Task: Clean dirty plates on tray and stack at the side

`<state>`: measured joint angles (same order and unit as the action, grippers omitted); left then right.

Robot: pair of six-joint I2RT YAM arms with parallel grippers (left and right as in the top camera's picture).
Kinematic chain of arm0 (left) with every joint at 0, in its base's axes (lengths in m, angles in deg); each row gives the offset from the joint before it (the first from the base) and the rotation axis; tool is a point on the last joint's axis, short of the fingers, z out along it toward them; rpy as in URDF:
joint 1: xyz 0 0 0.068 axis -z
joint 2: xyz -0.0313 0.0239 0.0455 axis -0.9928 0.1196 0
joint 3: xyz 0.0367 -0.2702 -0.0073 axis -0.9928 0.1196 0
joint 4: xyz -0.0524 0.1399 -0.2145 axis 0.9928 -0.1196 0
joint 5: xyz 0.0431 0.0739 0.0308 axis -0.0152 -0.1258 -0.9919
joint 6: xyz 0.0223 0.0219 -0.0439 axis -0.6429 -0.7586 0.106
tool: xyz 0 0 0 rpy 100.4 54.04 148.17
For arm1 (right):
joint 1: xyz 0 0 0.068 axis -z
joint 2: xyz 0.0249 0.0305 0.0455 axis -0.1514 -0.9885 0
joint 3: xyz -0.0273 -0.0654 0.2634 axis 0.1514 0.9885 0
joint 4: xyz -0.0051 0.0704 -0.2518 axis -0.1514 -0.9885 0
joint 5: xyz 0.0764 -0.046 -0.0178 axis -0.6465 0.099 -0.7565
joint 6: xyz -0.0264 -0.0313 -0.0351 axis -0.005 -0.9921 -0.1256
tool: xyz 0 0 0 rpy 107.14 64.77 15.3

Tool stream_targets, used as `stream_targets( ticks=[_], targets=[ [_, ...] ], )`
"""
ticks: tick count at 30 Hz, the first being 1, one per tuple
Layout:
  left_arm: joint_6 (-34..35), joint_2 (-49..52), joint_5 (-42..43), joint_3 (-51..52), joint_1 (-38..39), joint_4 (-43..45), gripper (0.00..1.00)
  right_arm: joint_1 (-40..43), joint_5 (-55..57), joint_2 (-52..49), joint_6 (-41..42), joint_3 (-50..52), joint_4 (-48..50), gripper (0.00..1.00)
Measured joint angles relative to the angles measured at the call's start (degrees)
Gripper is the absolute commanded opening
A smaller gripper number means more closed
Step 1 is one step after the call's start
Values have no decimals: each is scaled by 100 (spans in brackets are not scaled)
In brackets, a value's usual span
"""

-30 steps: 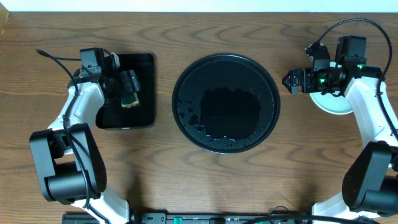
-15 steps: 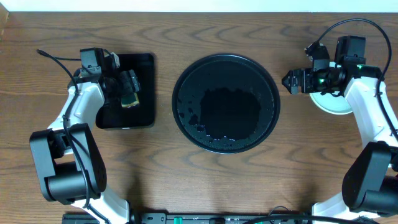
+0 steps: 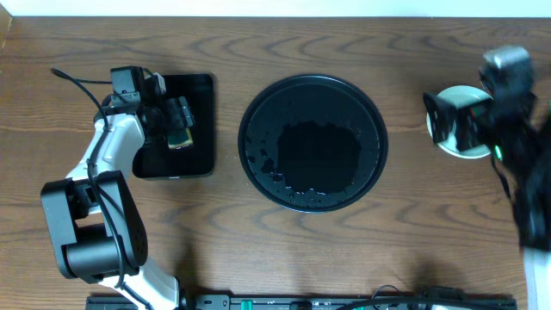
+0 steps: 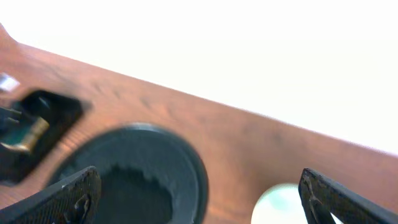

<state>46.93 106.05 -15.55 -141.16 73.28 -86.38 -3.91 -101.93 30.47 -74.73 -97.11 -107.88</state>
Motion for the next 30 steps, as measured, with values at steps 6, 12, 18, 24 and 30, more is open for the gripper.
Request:
stream_targets(
  ticks=[6,12,18,24,30],
  targets=[
    [0,0,-2,0,0,4,84,-1019,352,1587,-94,-4,-127,99],
    [0,2,-2,0,0,2,83,-1843,765,3034,-463,9,-310,99],
    [0,0,-2,0,0,2,83,-1572,894,4203,-960,859,55,99],
    [0,0,-2,0,0,2,84,-898,813,5062,-1248,3016,1958,99],
    [0,2,-2,0,0,2,83,-354,339,5482,-1049,4894,3963,99]
  ],
)
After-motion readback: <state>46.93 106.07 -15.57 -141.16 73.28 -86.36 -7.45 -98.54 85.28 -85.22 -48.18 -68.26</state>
